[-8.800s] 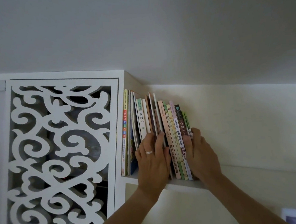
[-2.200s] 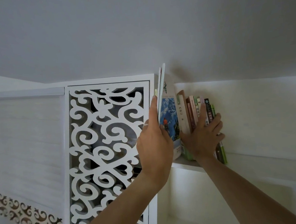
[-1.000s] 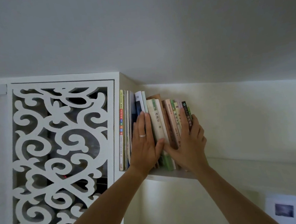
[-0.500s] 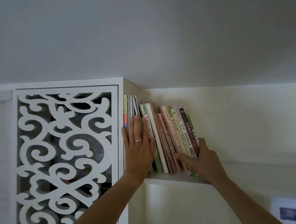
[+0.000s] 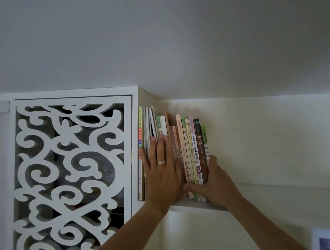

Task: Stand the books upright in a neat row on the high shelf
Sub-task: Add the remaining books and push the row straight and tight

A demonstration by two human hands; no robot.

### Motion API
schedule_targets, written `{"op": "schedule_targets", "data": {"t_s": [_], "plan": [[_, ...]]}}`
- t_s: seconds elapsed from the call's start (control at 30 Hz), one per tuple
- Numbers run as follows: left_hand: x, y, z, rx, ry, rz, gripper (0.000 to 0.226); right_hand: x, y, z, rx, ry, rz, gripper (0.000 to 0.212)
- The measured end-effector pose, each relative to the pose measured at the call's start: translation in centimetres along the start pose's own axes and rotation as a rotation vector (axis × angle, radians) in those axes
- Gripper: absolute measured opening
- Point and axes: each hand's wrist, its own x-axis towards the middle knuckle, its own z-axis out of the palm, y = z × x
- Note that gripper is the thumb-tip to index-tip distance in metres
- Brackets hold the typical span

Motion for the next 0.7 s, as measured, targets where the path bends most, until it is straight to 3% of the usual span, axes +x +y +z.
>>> {"op": "schedule_targets", "data": {"t_s": [0.2,0.37,0.7], "plan": [[-0.3,0.8,-0.3,0.026,0.052,0.073,0.067,-0.6,0.3,0.2,0.106,0.068,-0.056,0.102],[0.4,1.3,0.0,0.079,-0.078,0.252,0.069,-1.1,0.4,-0.3,0.164,0.078,-0.033,0.098],[5.6,3.1,-0.3,0.274,-0.232,0.115,0.082,-1.1,0.5,-0.4,0.189,0.058,-0.019,0.101]]}}
